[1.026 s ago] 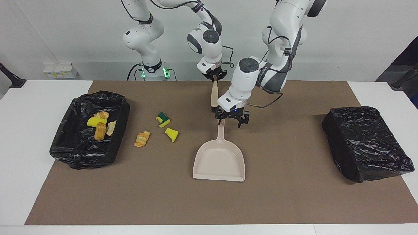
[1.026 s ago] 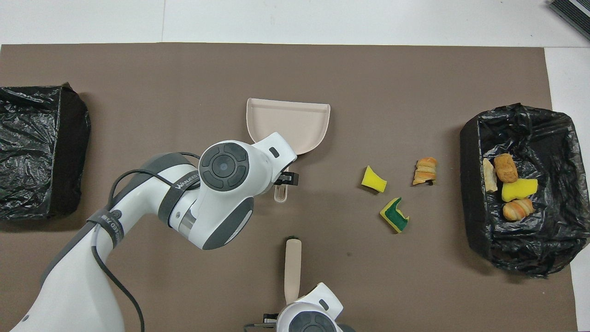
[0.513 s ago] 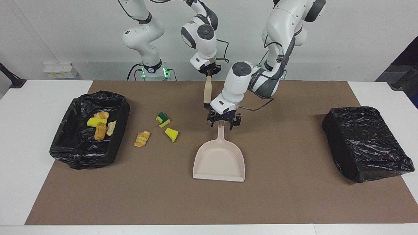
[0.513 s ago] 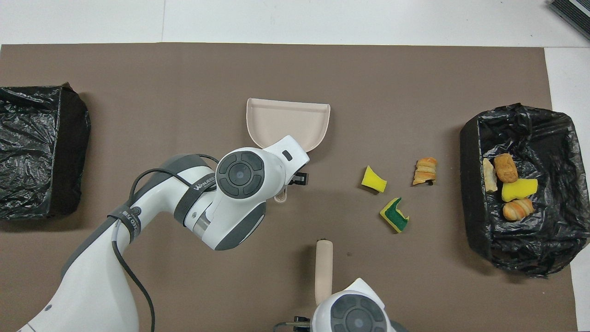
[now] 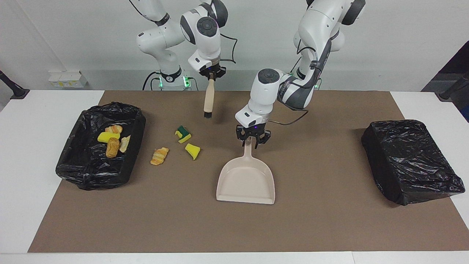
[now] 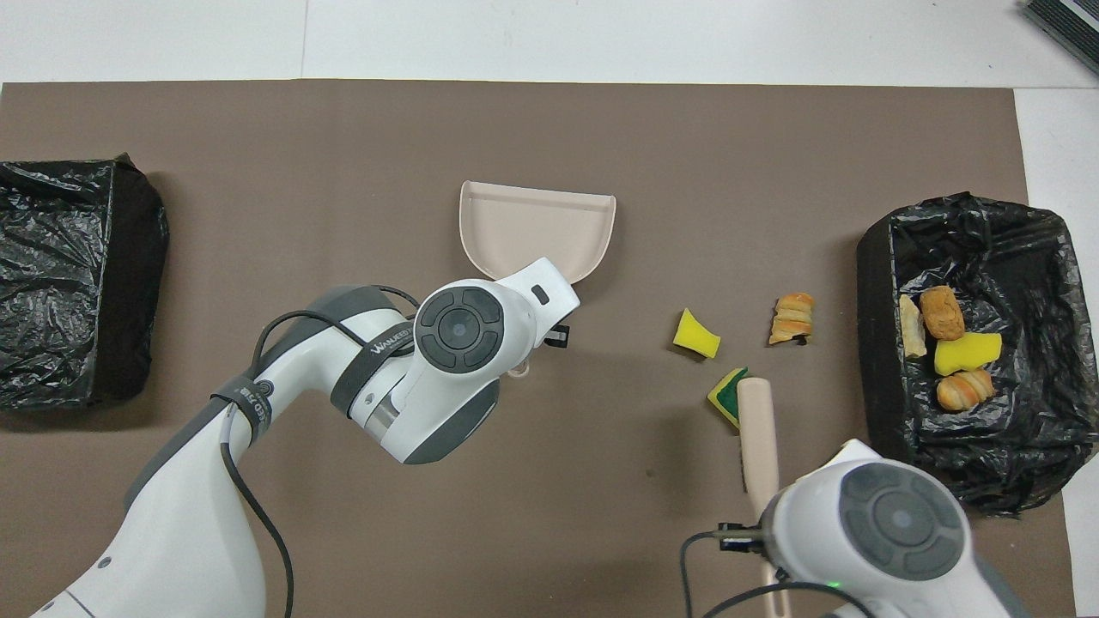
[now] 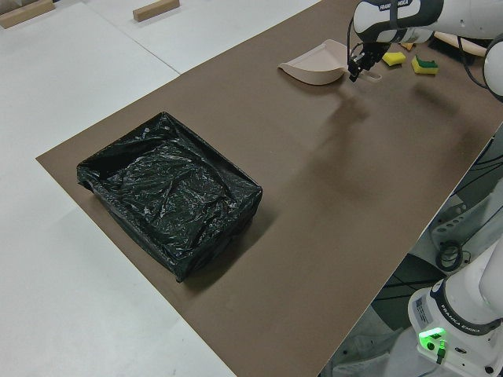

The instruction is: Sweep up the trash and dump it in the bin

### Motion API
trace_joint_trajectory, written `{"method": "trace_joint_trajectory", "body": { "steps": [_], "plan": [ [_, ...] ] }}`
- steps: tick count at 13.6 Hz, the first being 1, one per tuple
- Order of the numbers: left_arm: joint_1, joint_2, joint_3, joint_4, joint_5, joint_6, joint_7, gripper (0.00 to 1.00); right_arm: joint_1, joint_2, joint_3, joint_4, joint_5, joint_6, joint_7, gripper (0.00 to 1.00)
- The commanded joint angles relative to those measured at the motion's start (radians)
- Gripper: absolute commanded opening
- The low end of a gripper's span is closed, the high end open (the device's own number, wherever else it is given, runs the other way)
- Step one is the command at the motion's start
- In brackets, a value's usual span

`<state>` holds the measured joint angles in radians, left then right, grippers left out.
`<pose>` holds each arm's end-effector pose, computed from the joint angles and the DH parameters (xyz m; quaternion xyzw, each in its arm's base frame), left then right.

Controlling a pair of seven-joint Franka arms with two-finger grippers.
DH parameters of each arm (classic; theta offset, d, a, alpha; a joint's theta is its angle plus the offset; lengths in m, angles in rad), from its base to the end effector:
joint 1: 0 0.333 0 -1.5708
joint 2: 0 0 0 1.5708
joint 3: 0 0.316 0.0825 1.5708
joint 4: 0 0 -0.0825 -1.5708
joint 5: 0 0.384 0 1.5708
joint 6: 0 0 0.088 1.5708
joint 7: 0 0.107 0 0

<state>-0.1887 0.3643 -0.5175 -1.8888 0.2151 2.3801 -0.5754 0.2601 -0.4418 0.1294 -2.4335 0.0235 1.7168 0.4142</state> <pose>0.5026 -0.3969 0.3536 0.9893 -0.1139 0.0693 0.0594 0.3499 0.1476 0.4440 0.9899 -0.0254 -0.1216 0.0682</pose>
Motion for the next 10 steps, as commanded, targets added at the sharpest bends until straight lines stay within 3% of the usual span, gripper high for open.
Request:
{"method": "trace_joint_trajectory", "body": {
  "steps": [1, 4, 5, 8, 10],
  "plan": [
    [0.012, -0.016, 0.005, 0.022, 0.027, -0.013, 0.024, 0.00, -0.171, 0.043, 0.007, -0.001, -0.103, 0.085, -0.214, 0.00],
    [0.031, -0.077, 0.007, 0.033, 0.026, -0.139, 0.225, 0.00, -0.268, 0.153, 0.007, 0.060, -0.195, 0.168, -0.330, 0.00],
    [0.040, -0.097, 0.008, 0.031, 0.024, -0.177, 0.349, 0.00, -0.281, 0.216, 0.007, 0.083, -0.230, 0.220, -0.350, 0.00],
    [0.064, -0.125, 0.016, 0.030, 0.023, -0.258, 0.749, 0.00, -0.305, 0.354, 0.009, 0.149, -0.293, 0.230, -0.396, 0.00],
    [0.080, -0.130, 0.016, 0.022, 0.023, -0.285, 0.868, 0.00, -0.300, 0.370, 0.013, 0.137, -0.289, 0.230, -0.402, 0.00]
  ]
}}
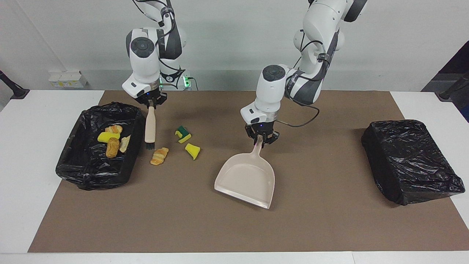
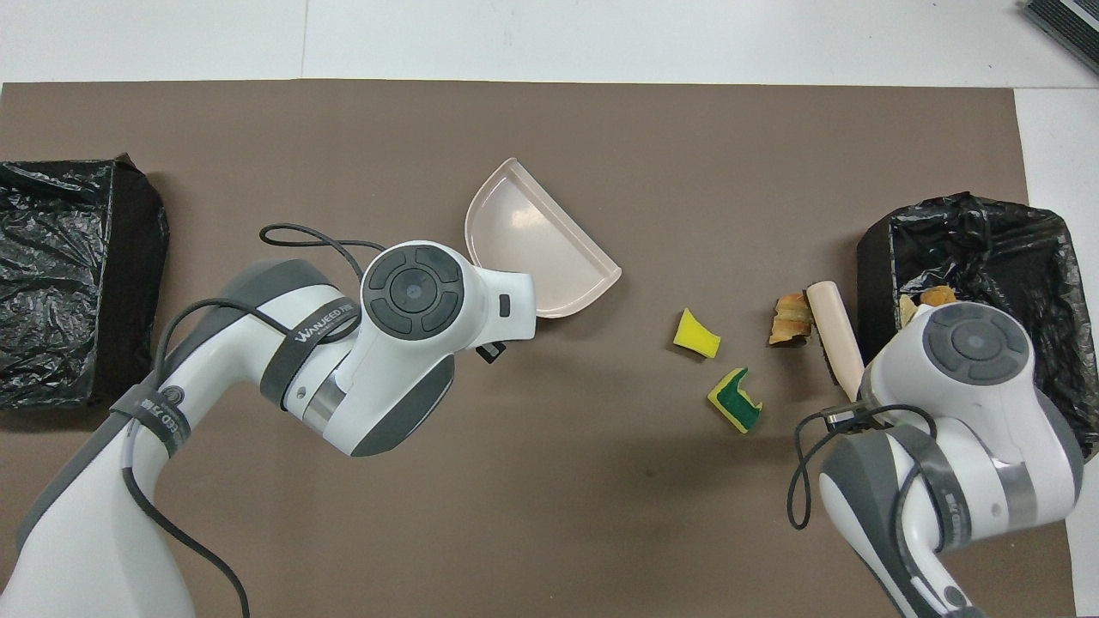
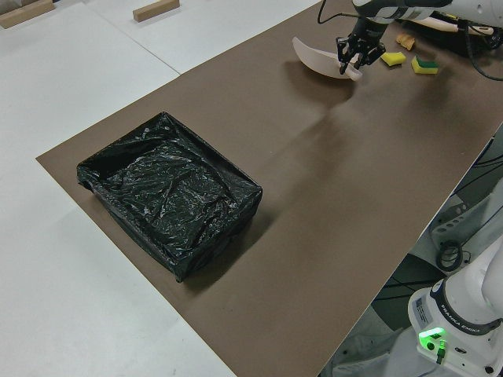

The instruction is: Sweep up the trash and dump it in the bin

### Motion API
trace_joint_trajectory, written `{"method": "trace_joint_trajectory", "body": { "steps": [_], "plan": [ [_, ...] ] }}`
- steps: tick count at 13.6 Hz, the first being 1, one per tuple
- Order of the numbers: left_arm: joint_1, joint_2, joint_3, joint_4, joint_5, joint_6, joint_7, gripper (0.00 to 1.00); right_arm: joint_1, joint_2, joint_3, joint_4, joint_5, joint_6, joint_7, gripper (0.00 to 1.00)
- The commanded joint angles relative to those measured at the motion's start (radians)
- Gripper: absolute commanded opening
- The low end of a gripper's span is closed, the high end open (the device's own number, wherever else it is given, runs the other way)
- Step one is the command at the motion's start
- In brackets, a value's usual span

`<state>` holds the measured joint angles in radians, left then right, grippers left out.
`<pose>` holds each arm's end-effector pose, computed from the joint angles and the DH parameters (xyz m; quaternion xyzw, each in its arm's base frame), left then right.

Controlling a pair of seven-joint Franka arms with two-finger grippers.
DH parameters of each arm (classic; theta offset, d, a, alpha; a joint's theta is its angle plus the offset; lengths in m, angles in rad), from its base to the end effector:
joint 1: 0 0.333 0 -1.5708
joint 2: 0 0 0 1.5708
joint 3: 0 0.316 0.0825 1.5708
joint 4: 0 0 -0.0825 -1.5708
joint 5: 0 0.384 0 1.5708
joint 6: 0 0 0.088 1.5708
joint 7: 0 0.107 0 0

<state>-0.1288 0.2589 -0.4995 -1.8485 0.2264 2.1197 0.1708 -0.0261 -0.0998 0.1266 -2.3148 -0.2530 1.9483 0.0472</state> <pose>0.5183 -0.3422 0.4042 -0.9004 0.4328 -0.0321 0.0301 0.4645 0.0301 0.3661 0.9805 0.0867 -0.1238 0.1256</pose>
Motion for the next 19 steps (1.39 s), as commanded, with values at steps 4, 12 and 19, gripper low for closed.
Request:
{"method": "trace_joint_trajectory", "body": {
  "steps": [4, 12, 19],
  "plan": [
    [0.025, -0.021, -0.002, -0.037, 0.011, -0.069, 0.387, 0.00, 0.011, 0.051, 0.019, 0.005, 0.125, 0.001, -0.044, 0.00],
    [0.017, -0.050, -0.004, -0.147, 0.013, -0.061, 0.432, 0.00, 0.210, 0.058, 0.016, 0.083, 0.472, -0.020, 0.035, 0.00],
    [0.006, -0.072, -0.005, -0.167, 0.017, -0.078, 0.507, 0.00, 0.157, -0.126, 0.010, -0.050, 0.278, -0.204, 0.278, 0.00]
  ]
}}
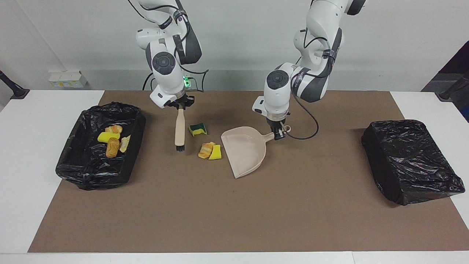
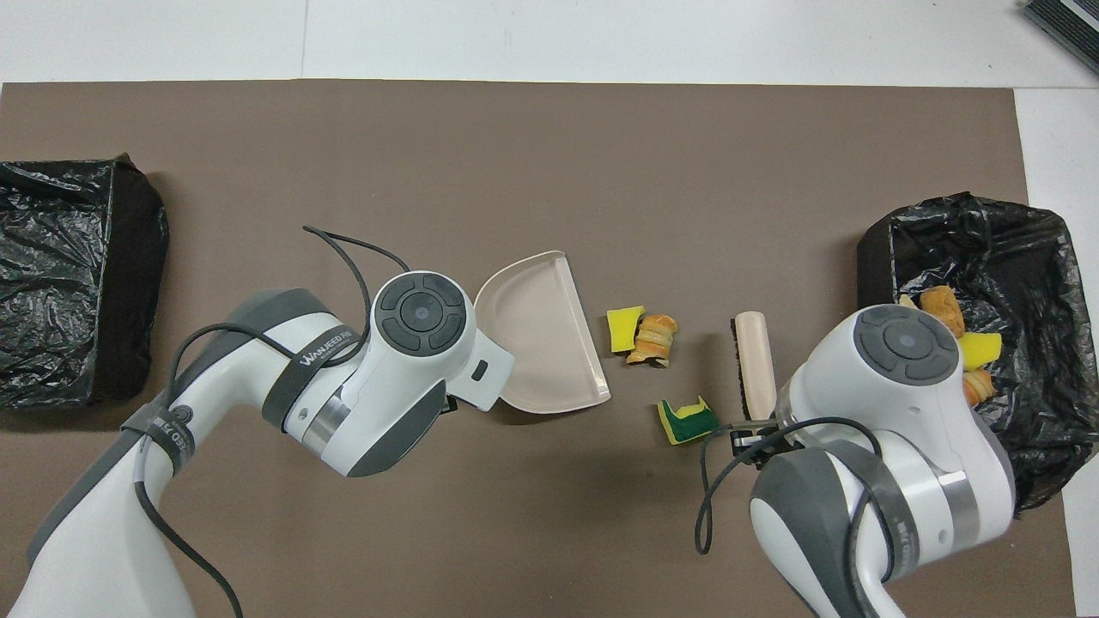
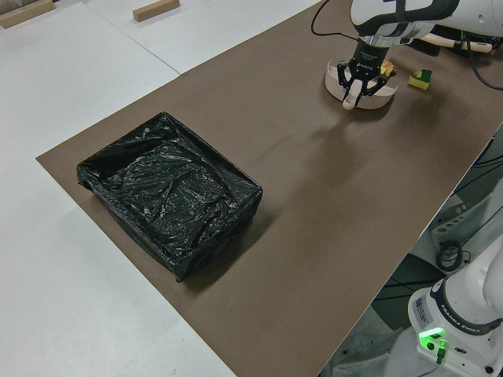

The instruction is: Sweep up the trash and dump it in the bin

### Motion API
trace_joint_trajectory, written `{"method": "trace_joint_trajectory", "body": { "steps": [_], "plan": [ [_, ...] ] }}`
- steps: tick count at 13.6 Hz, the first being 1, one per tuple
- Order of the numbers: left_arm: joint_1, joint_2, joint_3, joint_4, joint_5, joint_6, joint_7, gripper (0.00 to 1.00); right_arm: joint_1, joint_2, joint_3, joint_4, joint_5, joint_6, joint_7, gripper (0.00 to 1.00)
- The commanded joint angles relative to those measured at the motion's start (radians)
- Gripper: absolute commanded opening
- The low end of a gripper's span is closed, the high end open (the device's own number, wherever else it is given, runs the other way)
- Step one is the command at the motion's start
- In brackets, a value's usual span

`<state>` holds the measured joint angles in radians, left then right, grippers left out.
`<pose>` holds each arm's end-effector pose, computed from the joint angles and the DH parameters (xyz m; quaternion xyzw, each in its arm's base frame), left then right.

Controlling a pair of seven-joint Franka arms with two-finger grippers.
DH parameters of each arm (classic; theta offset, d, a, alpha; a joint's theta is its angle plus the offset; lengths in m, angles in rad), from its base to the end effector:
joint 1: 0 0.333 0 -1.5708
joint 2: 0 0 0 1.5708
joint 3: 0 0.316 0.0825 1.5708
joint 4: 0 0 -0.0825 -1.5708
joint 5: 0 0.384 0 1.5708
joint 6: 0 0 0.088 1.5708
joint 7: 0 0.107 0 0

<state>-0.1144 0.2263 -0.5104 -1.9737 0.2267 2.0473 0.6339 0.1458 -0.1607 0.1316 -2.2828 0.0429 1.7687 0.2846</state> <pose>0.4840 -0.3223 0.3599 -0.7721 0.6313 0.0590 0.0419 0.4286 0.1265 0.3958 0.9842 -0.0141 -0.1721 0.0395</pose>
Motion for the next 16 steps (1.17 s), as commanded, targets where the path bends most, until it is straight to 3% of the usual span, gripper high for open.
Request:
{"method": "trace_joint_trajectory", "body": {
  "steps": [1, 3, 5, 7, 12, 16],
  "plan": [
    [-0.004, -0.039, 0.007, -0.042, 0.016, -0.012, 0.135, 0.00, -0.018, -0.080, 0.009, -0.122, -0.018, -0.034, 0.053, 0.00],
    [-0.002, -0.038, 0.007, -0.037, 0.016, -0.007, 0.193, 0.00, -0.002, -0.077, 0.013, -0.161, 0.003, 0.003, 0.086, 0.00],
    [0.001, -0.039, 0.007, -0.037, 0.016, -0.016, 0.194, 0.00, 0.020, -0.063, 0.013, -0.170, 0.105, 0.085, 0.067, 0.00],
    [0.002, -0.039, 0.007, -0.037, 0.016, -0.041, 0.194, 0.00, 0.046, 0.002, 0.013, -0.169, 0.161, 0.174, 0.061, 0.00],
    [-0.001, -0.041, 0.006, -0.039, 0.014, -0.032, 0.193, 0.00, 0.135, 0.098, 0.013, -0.072, 0.293, 0.273, 0.022, 0.00],
    [-0.008, -0.056, 0.004, -0.056, 0.014, -0.027, 0.191, 0.00, 0.225, 0.156, 0.013, -0.037, 0.504, 0.416, -0.002, 0.00]
  ]
}}
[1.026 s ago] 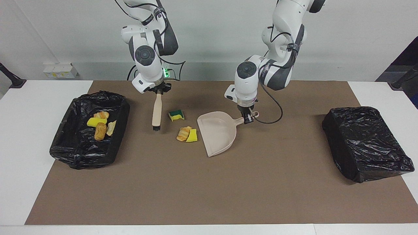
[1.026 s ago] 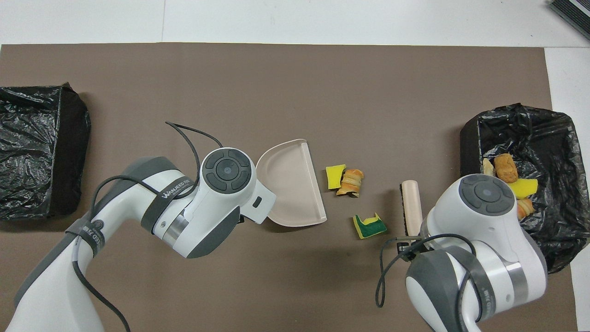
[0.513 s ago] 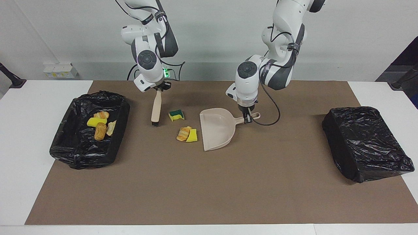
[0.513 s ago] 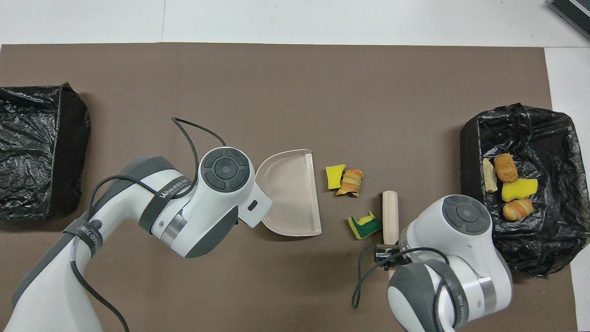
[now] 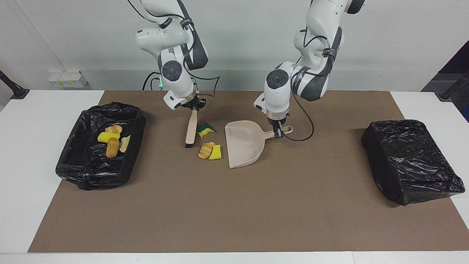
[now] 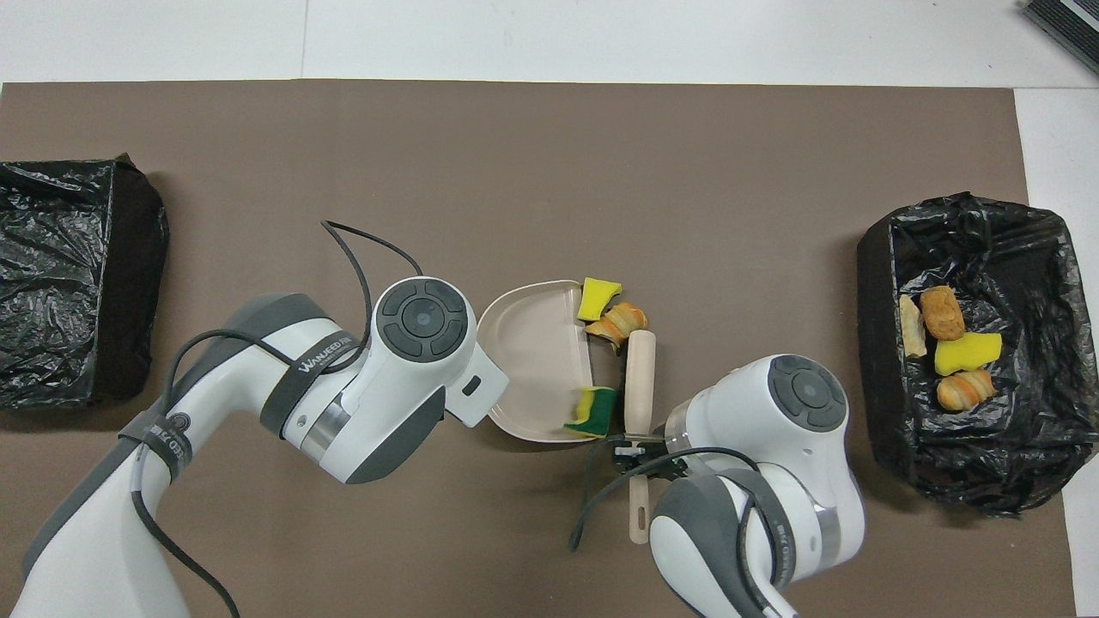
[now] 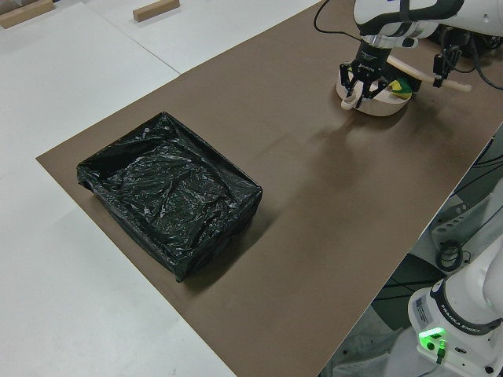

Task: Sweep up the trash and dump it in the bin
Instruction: 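Sweep the sponges and bread into the dustpan with the right gripper's brush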

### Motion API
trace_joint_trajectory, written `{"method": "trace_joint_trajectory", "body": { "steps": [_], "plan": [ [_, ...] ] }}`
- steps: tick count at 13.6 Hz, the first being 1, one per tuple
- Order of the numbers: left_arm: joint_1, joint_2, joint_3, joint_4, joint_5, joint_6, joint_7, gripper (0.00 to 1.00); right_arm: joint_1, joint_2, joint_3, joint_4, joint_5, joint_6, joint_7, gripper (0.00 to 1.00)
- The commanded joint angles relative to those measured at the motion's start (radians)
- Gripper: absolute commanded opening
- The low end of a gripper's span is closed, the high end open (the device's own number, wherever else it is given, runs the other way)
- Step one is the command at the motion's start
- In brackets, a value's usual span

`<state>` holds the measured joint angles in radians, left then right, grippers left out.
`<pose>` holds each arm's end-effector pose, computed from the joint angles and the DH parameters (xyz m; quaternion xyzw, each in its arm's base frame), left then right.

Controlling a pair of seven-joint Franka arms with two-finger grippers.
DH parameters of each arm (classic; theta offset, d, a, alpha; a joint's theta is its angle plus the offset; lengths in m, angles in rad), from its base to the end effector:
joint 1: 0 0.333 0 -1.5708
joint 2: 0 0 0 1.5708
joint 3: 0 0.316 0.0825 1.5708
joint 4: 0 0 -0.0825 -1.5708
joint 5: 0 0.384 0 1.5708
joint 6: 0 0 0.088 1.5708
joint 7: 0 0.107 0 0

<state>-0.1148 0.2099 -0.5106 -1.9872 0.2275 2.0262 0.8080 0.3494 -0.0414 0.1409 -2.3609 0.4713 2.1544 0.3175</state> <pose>0.4783 -0.3192 0.3610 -0.7133 0.6958 0.0731 0.0406 0.4139 0.2419 0.3341 -0.9784 0.0604 0.1445 0.1348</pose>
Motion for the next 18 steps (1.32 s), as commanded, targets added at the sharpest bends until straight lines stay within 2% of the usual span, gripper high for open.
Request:
{"method": "trace_joint_trajectory", "body": {
  "steps": [1, 4, 6, 8, 10, 11, 12, 14, 16, 18],
  "plan": [
    [-0.008, -0.040, 0.004, -0.042, 0.013, -0.004, 0.016, 0.00, 0.025, 0.047, 0.005, 0.061, 0.102, 0.030, -0.038, 0.00],
    [-0.006, -0.040, 0.004, -0.042, 0.013, 0.000, 0.017, 0.00, 0.043, 0.048, 0.008, 0.106, 0.165, 0.021, -0.055, 0.00],
    [0.001, -0.038, 0.004, -0.042, 0.012, -0.003, 0.017, 0.00, 0.033, -0.027, -0.003, 0.110, 0.136, -0.078, -0.064, 0.00],
    [0.003, -0.035, 0.004, -0.042, 0.012, 0.003, 0.017, 0.00, -0.010, -0.096, -0.009, 0.114, -0.062, -0.201, -0.127, 0.00],
    [0.004, -0.034, 0.004, -0.042, 0.010, 0.009, 0.022, 0.00, -0.017, -0.095, -0.004, 0.114, -0.243, -0.194, -0.214, 0.00],
    [0.006, -0.032, 0.004, -0.041, 0.010, 0.011, 0.022, 0.00, -0.030, -0.072, -0.010, 0.133, -0.344, -0.189, -0.327, 0.00],
    [0.006, -0.030, 0.004, -0.036, 0.010, 0.011, 0.016, 0.00, -0.059, -0.016, -0.011, 0.164, -0.417, -0.183, -0.401, 0.00],
    [0.006, -0.029, 0.006, -0.032, 0.010, 0.009, 0.014, 0.00, -0.082, 0.090, -0.004, 0.279, -0.587, -0.202, -0.465, 0.00],
    [0.007, -0.027, 0.006, -0.030, 0.009, 0.011, -0.030, 0.00, -0.084, 0.202, -0.007, 0.366, -0.684, -0.194, -0.492, 0.00],
    [0.007, -0.027, 0.006, -0.030, 0.009, 0.000, -0.131, 0.00, -0.113, 0.244, -0.004, 0.385, -0.750, -0.159, -0.499, 0.00]
  ]
}}
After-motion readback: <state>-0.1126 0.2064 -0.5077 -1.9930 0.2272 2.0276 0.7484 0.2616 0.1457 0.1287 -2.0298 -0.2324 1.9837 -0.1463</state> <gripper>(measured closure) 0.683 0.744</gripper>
